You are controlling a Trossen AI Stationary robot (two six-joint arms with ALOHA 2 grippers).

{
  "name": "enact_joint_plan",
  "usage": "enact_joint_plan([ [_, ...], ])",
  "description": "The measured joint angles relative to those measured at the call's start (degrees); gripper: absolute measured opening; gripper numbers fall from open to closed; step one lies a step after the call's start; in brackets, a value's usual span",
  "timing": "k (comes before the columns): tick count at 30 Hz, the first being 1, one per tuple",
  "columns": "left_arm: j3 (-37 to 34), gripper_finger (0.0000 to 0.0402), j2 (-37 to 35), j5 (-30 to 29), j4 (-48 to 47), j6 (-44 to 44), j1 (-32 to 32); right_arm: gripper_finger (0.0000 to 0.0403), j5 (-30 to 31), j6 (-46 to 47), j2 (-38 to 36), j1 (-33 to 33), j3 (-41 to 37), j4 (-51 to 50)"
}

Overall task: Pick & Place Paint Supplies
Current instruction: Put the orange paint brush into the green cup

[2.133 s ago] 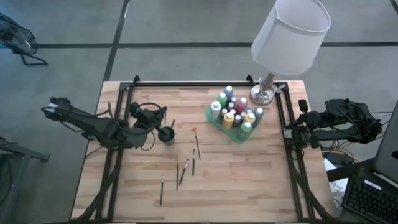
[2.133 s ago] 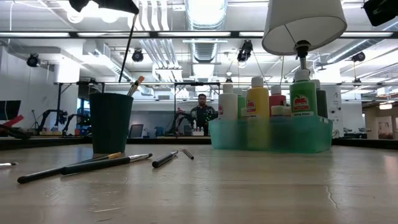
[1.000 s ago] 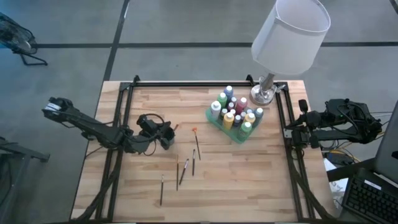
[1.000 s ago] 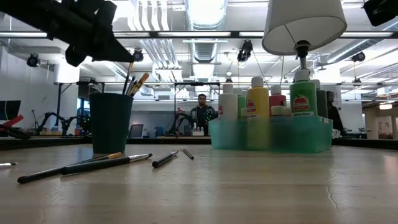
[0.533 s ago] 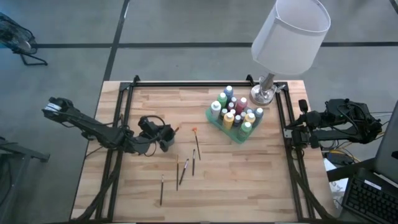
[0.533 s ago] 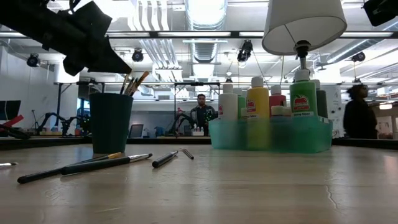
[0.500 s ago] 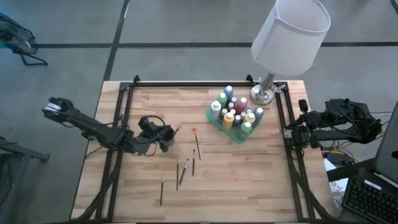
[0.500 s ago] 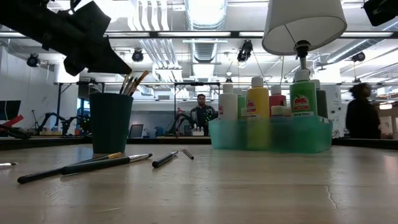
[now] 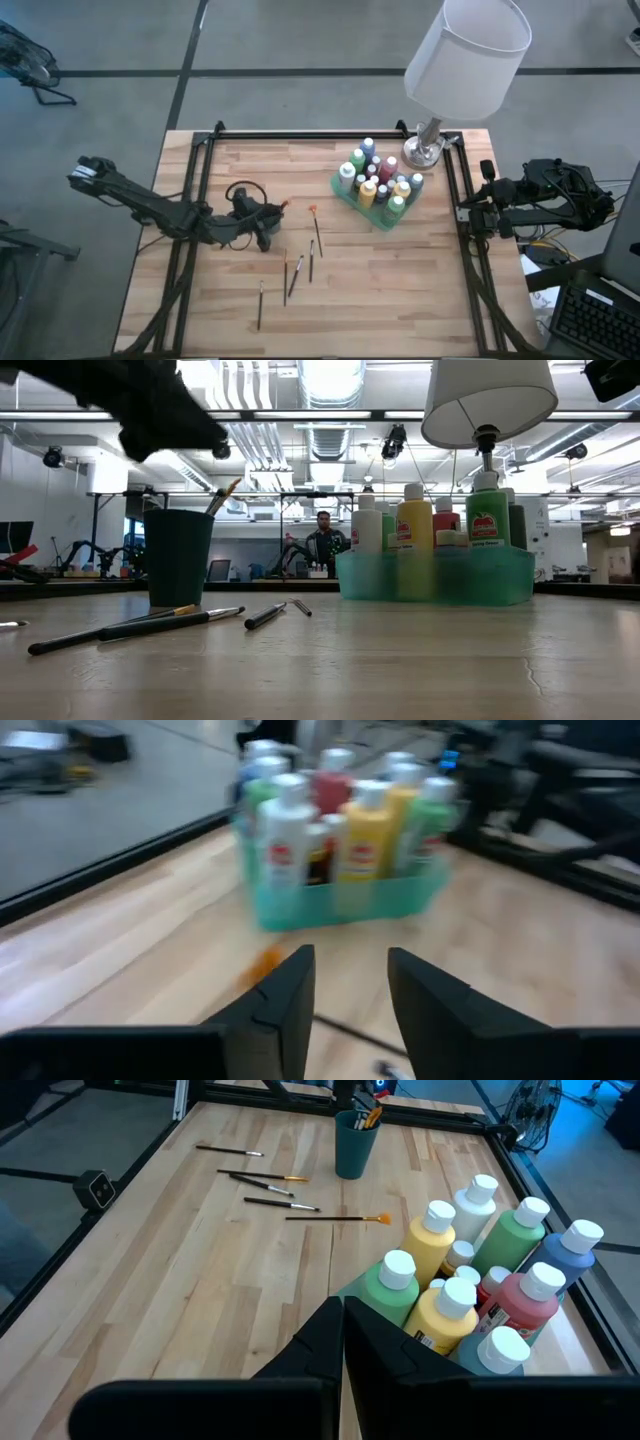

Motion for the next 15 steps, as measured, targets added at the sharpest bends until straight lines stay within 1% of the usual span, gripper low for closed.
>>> enact_joint_plan([
  [3, 2.95, 0.0136, -0.15, 5.17, -1.28, 2.09, 0.0, 0.0008, 0.02, 0.0, -0.01, 0.0, 0.01, 0.01],
  [6, 6.3, 0.0135, -0.15, 11.11, -6.02, 1.95, -0.01, 0.0008, 0.02, 0.0, -0.01, -0.01, 0.01, -0.01],
  [10, 11.18, 0.0133, 0.23, 17.35, -15.68, -4.12, -0.23, 0.0008, 0.02, 0.0, -0.01, 0.0, 0.01, 0.01],
  [13, 15.73, 0.0129, 1.28, 20.12, -24.65, -7.86, -0.96, 0.0008, 0.0, 0.0, -0.01, -0.02, 0.01, -0.01],
  [15, 18.79, 0.0127, 2.49, 20.9, -29.97, -9.34, -1.69, 0.0008, 0.02, 0.0, -0.01, -0.02, 0.01, 0.01],
])
